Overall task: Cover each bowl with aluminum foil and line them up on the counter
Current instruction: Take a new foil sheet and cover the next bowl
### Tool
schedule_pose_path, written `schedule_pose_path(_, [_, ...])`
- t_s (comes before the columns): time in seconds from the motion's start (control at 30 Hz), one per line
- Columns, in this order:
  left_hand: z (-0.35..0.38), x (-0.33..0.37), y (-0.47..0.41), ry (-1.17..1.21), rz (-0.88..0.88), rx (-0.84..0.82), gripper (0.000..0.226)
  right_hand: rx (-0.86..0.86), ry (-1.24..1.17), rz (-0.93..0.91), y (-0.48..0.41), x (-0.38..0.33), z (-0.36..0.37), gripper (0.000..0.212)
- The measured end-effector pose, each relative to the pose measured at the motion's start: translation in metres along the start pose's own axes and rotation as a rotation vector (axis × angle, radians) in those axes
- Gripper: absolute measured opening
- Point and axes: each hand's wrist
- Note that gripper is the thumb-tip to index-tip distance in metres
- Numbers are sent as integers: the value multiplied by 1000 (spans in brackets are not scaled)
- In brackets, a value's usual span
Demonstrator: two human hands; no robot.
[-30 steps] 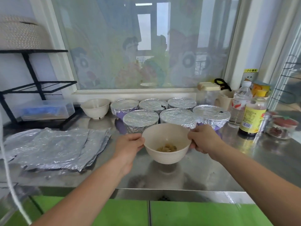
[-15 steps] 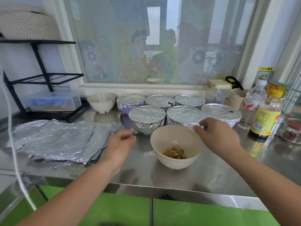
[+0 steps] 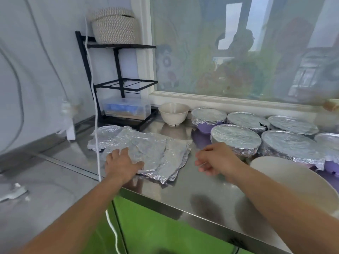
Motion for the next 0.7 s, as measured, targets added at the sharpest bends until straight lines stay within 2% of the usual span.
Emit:
schedule_pose_path(0.1, [4, -22, -14, 38, -10, -109, 105, -90, -171, 74, -32, -9, 40, 9])
schedule_pose_path(0.23, [10, -33, -19, 29, 37, -116, 112, -103, -299, 167, -70, -26, 80, 21])
schedule_pose_path(0.37, [14, -40, -23, 76, 67, -107, 111, -127, -295, 236, -101, -41, 108, 25])
schedule_pose_path(0.47, [14, -43, -24, 115, 86, -94, 110, -129, -201, 253, -115, -47, 119, 9])
schedule_pose_path(0.53, [13, -44, -25, 134, 96, -96, 112, -96, -131, 253, -121, -49, 122, 8])
schedule_pose_path(0.6, [10, -45, -26, 187, 96, -62, 111, -92, -86, 205, -123, -50, 121, 11])
schedule_pose_path(0.7, [-1, -45, -29, 331, 76, 108, 94, -121, -150, 147, -115, -53, 108, 9])
Point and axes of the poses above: each hand's wrist, its own y-axis away from the middle knuckle, its own z-axis out of the palm, x = y × z, and after that the axes turned 12 degrees about z, right-handed
